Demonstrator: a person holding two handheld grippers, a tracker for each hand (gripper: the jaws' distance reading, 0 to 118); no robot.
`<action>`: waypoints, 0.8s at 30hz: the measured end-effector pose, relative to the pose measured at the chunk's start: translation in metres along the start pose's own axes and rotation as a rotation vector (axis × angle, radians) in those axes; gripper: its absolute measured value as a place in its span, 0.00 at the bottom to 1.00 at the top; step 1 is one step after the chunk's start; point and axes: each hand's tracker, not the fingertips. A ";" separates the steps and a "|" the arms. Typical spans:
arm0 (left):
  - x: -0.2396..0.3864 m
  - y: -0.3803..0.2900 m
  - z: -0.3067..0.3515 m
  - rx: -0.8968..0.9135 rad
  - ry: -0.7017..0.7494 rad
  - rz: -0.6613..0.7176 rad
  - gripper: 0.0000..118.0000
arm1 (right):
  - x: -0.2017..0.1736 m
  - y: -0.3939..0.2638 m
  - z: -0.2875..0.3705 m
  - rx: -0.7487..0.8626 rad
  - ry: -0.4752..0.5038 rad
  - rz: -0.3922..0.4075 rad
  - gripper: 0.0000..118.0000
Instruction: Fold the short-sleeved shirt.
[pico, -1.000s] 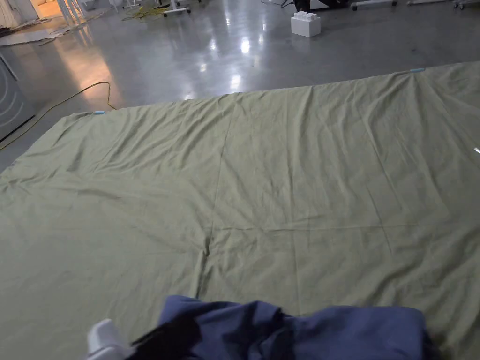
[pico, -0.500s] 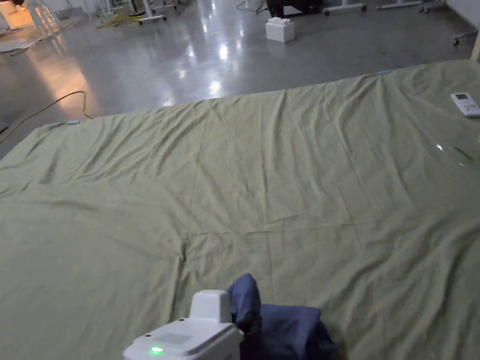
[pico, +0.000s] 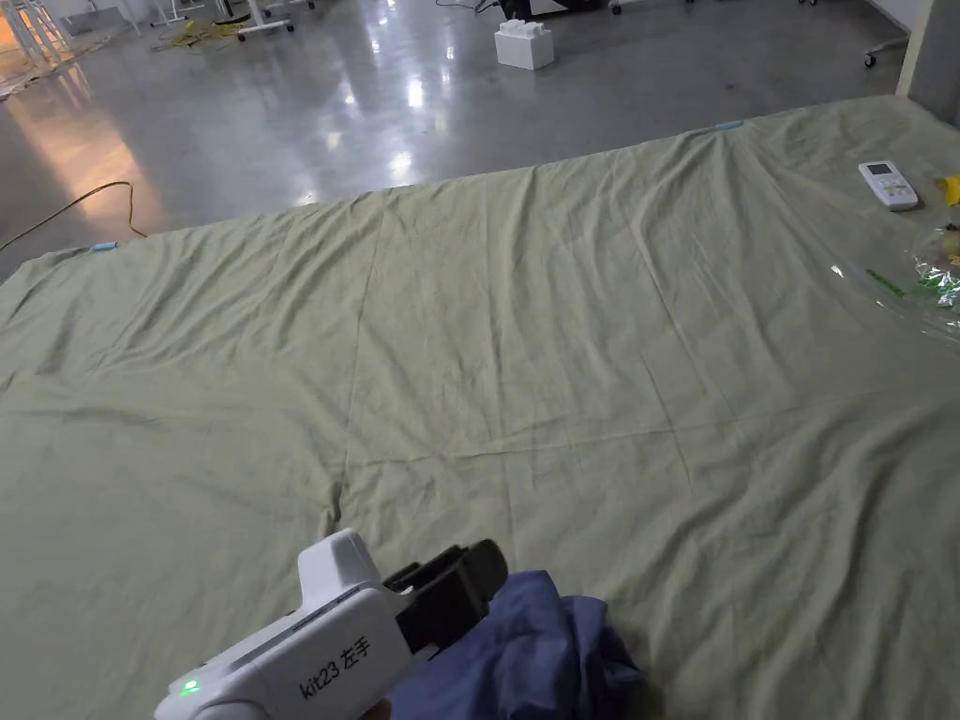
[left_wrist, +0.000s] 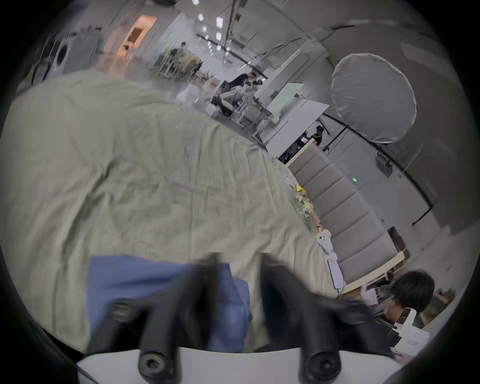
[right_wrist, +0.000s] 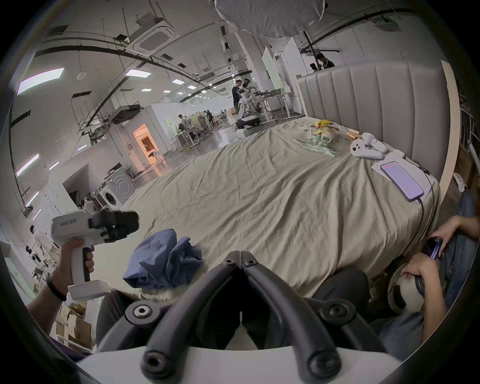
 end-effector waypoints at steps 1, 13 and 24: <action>-0.004 -0.008 -0.012 -0.051 0.019 0.014 0.09 | -0.001 0.000 0.000 -0.004 0.002 0.002 0.00; -0.015 -0.087 -0.089 -0.328 0.029 0.004 0.02 | -0.020 -0.001 -0.018 -0.056 0.068 0.042 0.00; -0.017 -0.018 0.081 0.099 -0.100 -0.095 0.56 | -0.138 0.016 -0.161 -0.230 0.379 0.254 0.00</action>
